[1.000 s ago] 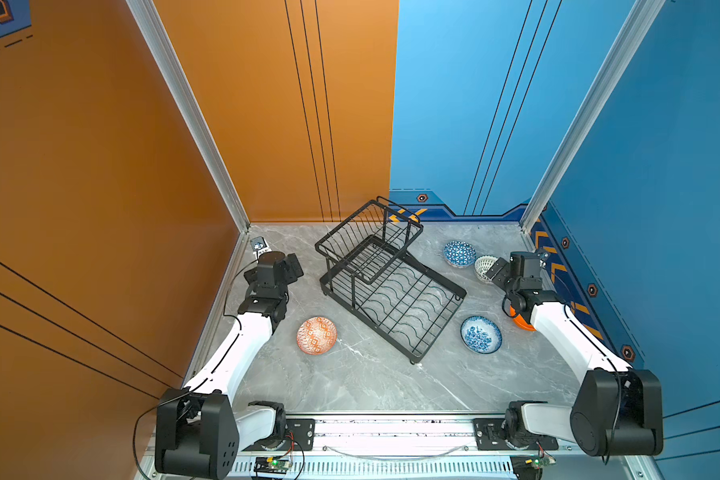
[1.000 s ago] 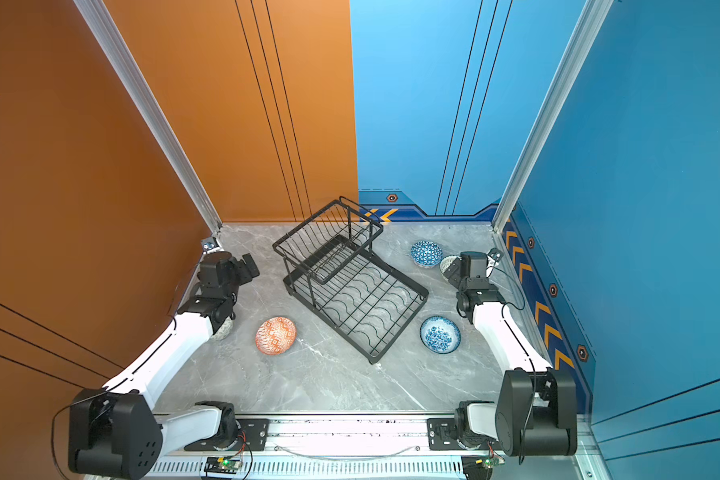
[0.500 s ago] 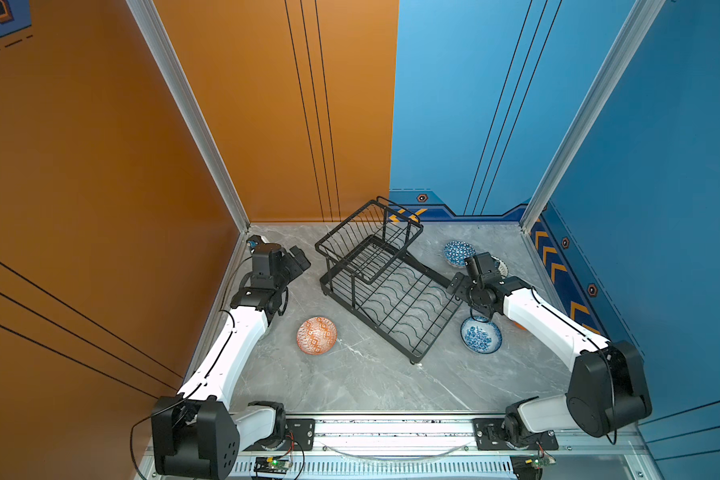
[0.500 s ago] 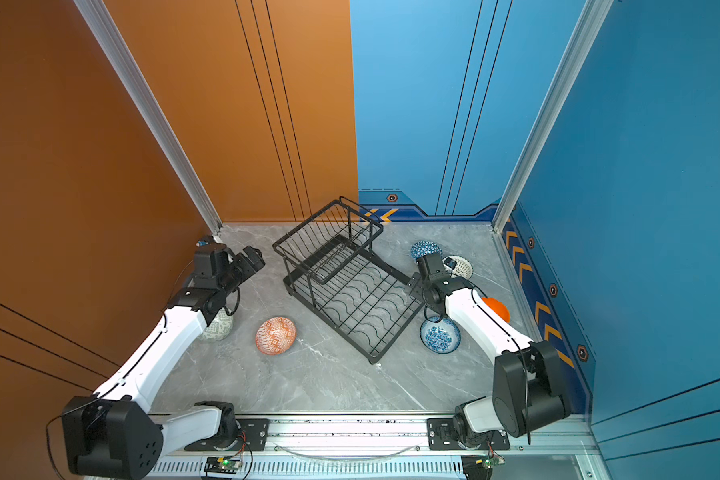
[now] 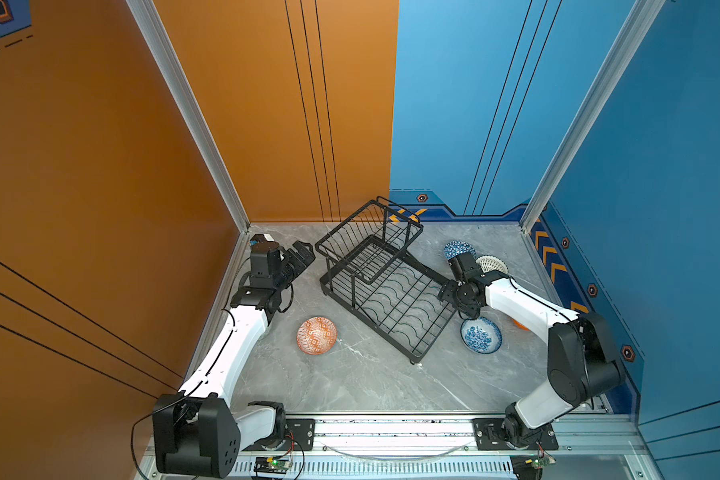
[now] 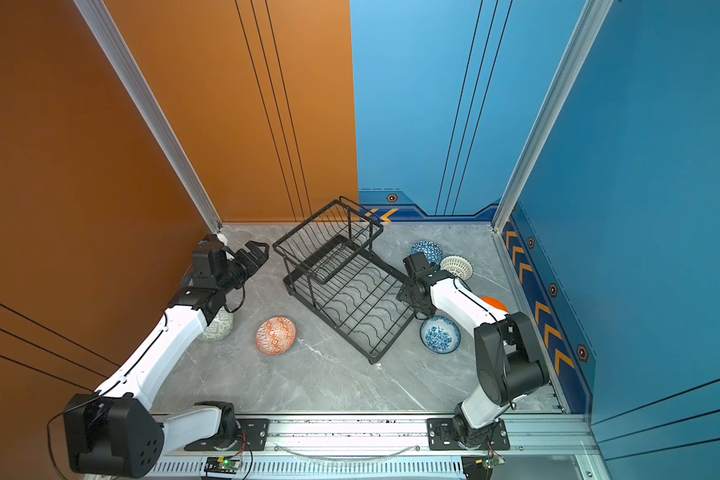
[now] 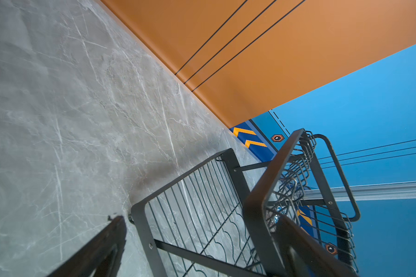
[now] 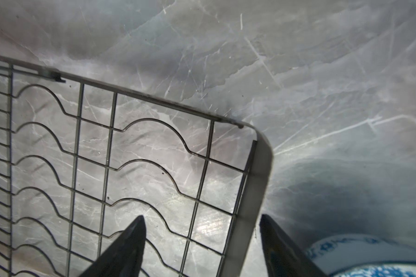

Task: Load the bowls into the dish rack
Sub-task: 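Reach both grippers to opposite ends of the black wire dish rack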

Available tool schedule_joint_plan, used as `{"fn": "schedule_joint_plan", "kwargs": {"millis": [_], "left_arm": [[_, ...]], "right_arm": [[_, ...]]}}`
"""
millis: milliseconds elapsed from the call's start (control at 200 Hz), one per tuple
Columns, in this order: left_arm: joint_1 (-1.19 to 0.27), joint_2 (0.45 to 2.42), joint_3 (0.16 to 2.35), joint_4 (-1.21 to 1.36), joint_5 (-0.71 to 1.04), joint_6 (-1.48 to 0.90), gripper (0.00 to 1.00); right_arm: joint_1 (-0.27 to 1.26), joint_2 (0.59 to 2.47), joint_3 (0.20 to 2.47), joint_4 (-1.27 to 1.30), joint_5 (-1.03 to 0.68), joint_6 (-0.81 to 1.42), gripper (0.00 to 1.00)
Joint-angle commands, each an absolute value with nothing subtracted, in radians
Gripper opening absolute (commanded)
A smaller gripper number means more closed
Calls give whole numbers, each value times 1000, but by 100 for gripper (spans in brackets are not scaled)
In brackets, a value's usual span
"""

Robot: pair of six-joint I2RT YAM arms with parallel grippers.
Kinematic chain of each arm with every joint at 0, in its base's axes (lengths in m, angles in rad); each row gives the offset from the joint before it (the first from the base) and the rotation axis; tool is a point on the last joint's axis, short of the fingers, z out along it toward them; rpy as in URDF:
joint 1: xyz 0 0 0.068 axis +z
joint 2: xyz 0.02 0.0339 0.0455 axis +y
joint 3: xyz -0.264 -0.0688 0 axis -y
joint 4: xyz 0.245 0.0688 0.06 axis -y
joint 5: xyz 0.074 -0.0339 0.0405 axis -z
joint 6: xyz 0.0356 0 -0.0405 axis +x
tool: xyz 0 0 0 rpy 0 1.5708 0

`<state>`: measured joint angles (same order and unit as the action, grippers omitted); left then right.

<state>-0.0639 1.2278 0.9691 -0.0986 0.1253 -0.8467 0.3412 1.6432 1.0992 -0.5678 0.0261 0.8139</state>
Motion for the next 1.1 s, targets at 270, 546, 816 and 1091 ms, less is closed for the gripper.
{"fn": "schedule_joint_plan", "kwargs": {"millis": [270, 546, 816, 1091], "left_arm": [[-58, 1212, 1003, -69, 151, -894, 98], [-46, 1241, 1023, -68, 154, -894, 98], [-26, 1268, 1063, -77, 169, -897, 98], [-37, 1290, 1095, -80, 193, -903, 98]], "right_arm": [[342, 1757, 1215, -558, -33, 726, 39], [353, 1893, 1375, -558, -75, 737, 27], [371, 2112, 1606, -560, -81, 755, 20], [371, 2316, 1917, -658, -57, 739, 20]]}}
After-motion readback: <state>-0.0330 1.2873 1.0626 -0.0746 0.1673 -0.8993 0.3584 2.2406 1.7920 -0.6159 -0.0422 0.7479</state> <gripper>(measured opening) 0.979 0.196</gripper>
